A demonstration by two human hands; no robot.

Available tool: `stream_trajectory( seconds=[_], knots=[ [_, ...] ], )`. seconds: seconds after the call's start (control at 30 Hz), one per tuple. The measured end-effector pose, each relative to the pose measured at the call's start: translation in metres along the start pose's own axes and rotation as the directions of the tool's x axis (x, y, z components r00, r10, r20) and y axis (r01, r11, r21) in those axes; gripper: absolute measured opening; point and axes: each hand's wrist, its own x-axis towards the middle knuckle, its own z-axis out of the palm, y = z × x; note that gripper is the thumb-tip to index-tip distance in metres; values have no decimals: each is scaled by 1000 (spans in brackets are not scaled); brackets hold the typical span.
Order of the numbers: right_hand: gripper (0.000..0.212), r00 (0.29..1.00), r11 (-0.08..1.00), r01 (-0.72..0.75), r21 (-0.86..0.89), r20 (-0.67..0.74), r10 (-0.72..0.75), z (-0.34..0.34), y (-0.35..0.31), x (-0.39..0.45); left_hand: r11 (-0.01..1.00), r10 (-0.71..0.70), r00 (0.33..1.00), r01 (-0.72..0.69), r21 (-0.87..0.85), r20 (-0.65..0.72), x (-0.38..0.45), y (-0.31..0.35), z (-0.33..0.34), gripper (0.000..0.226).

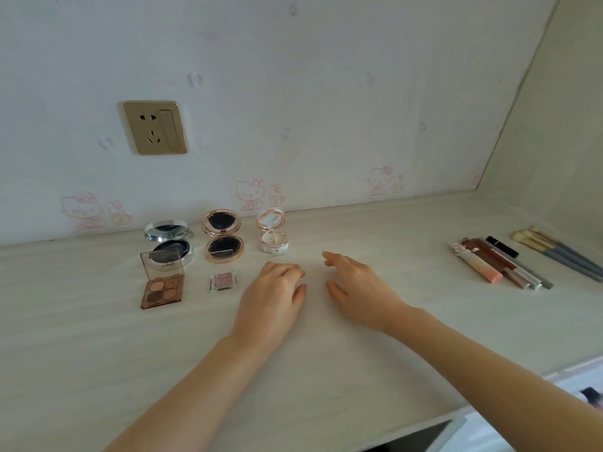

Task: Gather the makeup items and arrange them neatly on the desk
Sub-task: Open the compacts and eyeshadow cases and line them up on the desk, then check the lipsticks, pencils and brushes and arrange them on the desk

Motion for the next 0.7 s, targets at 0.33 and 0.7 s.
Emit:
stream_trajectory(
  seconds=[0.33, 0.7],
  knots=[
    [43, 981, 978, -163, -132, -127, 146, -78, 80, -65, 979, 163, 981, -148, -138, 108, 14, 94, 68, 22],
    [26, 943, 922, -287, -260, -245, 224, -130, 164, -106, 963, 270, 930, -255, -89, 250, 71, 163, 136, 23]
  ],
)
